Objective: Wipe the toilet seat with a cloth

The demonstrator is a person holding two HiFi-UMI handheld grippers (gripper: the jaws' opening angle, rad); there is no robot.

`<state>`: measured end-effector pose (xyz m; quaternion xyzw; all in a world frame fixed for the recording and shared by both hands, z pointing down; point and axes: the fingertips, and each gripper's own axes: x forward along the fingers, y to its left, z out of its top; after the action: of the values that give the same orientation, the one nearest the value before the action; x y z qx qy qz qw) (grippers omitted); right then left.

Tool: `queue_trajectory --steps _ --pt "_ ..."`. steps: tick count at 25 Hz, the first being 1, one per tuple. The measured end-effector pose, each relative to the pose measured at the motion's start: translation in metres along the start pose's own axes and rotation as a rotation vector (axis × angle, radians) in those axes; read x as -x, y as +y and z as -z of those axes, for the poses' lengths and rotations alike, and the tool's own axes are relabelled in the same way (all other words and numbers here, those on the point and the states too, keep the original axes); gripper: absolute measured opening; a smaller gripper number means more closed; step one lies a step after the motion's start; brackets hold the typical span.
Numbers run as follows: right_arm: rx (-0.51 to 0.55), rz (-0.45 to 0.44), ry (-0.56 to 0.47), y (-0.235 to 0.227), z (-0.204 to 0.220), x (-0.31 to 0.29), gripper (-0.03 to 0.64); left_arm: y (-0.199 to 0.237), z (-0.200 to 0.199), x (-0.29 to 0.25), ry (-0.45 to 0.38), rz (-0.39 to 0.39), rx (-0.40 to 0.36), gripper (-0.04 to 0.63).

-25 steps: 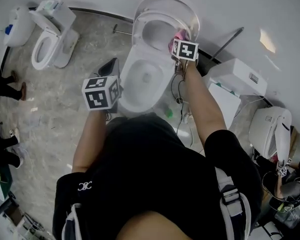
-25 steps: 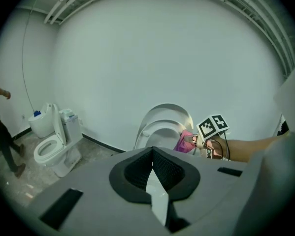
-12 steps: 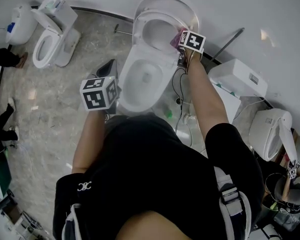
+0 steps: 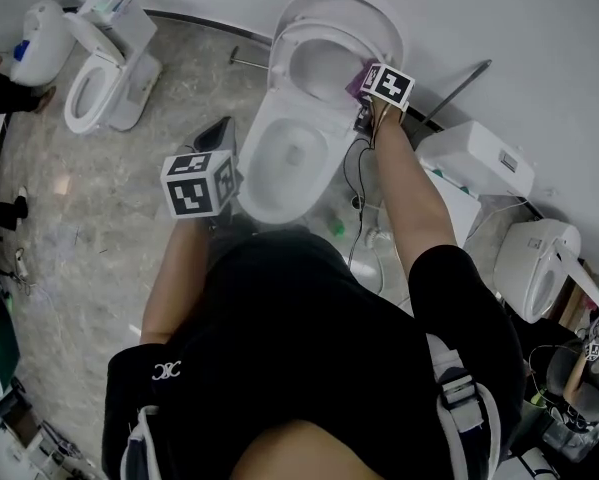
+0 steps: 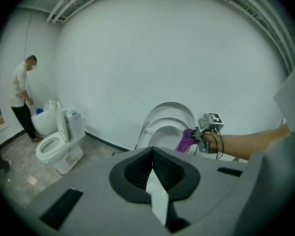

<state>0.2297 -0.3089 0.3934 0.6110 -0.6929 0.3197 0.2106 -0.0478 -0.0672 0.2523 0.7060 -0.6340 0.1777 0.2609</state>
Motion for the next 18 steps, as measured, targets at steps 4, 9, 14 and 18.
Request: queue_trajectory --steps 4,9,14,18 --pt "-0.025 0.043 -0.028 0.002 -0.001 -0.002 0.12 0.009 -0.005 -0.006 0.001 0.009 -0.015 0.009" --pt "-0.006 0.001 -0.146 0.03 -0.016 0.005 0.12 0.032 -0.013 -0.01 0.004 0.015 -0.018 0.009" --pt "0.063 -0.039 -0.251 0.081 -0.05 0.001 0.12 0.055 -0.021 -0.018 0.012 0.023 -0.03 0.009" --pt "0.066 0.0 -0.27 0.093 -0.052 -0.003 0.12 0.076 -0.026 -0.019 0.01 0.018 -0.023 0.009"
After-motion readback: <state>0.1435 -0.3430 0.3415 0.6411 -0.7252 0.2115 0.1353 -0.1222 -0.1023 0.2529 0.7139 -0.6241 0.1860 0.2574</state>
